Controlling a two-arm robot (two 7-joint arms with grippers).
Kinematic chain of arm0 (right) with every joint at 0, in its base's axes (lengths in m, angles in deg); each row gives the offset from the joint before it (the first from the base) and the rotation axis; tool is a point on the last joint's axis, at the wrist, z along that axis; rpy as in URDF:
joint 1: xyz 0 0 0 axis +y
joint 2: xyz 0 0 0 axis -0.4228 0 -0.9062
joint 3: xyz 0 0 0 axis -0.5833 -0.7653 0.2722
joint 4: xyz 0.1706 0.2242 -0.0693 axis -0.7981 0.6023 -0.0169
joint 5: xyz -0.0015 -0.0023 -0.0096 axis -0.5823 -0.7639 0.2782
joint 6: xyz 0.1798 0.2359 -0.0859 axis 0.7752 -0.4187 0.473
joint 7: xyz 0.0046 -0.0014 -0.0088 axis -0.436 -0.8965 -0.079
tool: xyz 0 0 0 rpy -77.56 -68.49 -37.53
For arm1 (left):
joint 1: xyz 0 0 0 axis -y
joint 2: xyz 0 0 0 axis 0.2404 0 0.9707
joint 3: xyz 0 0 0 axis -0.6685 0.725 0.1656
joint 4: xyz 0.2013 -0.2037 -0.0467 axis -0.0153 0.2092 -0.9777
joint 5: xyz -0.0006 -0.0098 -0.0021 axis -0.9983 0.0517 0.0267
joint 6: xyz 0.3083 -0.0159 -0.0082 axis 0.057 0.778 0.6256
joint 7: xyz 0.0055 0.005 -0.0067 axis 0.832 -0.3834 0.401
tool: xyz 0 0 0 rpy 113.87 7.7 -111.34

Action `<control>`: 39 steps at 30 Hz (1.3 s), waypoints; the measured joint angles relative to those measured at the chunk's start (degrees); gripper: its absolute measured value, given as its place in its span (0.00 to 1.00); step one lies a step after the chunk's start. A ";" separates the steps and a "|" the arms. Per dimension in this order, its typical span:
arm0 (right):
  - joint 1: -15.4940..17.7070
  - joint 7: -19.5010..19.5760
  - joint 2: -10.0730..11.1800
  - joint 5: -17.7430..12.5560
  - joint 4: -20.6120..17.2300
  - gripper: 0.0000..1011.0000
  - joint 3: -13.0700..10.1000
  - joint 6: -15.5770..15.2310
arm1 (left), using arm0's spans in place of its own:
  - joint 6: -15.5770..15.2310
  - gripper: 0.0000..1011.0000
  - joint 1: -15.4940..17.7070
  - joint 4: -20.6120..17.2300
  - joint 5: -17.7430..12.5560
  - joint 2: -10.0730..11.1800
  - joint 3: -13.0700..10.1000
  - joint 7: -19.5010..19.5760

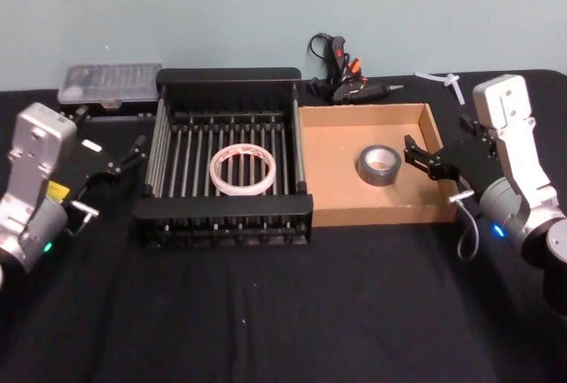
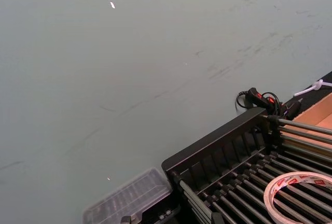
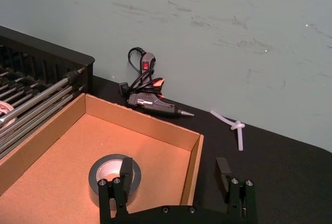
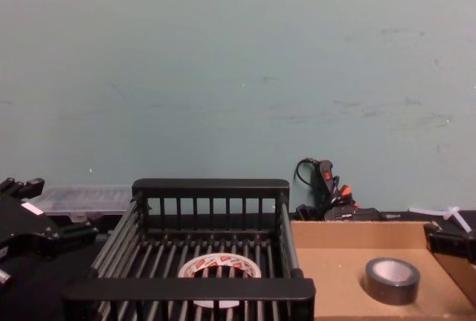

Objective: Pick up the white tape and place it into the black box , Pick up the silver tape and place it into the brown box.

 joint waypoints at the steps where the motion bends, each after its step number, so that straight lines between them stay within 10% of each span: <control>1: -0.01 0.00 0.00 -0.01 -0.02 0.99 0.01 0.01 | 0.00 0.99 0.00 0.00 0.00 0.00 0.00 0.00; 39: -0.04 0.00 0.09 -0.19 -0.19 0.99 0.03 0.17 | 0.00 0.99 0.00 0.00 0.00 0.00 0.00 0.00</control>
